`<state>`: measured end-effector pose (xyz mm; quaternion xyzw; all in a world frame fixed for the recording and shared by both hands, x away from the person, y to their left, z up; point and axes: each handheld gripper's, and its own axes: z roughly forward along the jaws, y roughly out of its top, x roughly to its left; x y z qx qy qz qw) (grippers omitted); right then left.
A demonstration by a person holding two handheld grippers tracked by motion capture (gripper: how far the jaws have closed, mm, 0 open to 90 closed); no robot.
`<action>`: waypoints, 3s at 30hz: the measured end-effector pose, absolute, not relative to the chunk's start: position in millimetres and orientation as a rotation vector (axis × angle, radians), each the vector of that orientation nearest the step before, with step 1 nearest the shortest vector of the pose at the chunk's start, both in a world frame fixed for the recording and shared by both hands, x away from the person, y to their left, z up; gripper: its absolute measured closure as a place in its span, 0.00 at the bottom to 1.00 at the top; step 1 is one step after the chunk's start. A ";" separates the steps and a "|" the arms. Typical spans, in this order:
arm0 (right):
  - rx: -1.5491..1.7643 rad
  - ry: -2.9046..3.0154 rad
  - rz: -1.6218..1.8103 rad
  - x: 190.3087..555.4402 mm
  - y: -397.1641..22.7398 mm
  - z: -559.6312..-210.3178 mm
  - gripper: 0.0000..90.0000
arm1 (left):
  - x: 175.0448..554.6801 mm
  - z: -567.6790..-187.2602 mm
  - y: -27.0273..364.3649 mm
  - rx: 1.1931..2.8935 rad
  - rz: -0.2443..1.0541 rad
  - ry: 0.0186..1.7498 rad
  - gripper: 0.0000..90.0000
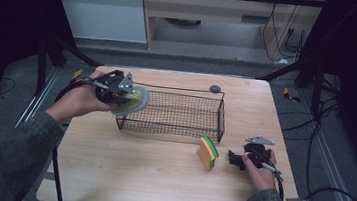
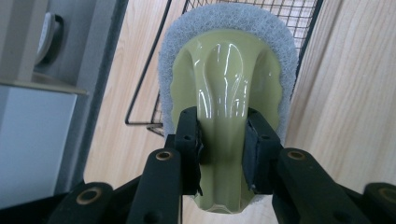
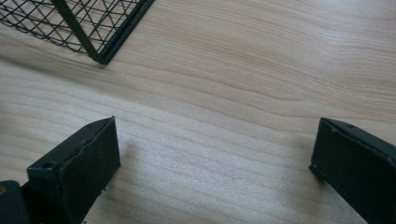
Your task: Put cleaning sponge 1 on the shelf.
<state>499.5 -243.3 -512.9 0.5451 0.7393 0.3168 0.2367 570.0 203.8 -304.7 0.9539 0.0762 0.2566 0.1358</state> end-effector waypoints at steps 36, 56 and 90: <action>1.479 2.044 0.872 491.3 -247.9 -512.9 0.01 | 593.0 -325.1 163.5 2.795 0.944 0.065 0.78; 1.481 2.039 0.869 490.9 -247.6 -512.9 0.02 | 598.6 -348.2 168.0 2.844 0.884 0.071 0.78; 1.480 2.040 0.872 490.5 -247.4 -512.6 0.01 | 611.2 -382.8 180.9 2.858 0.791 0.146 0.78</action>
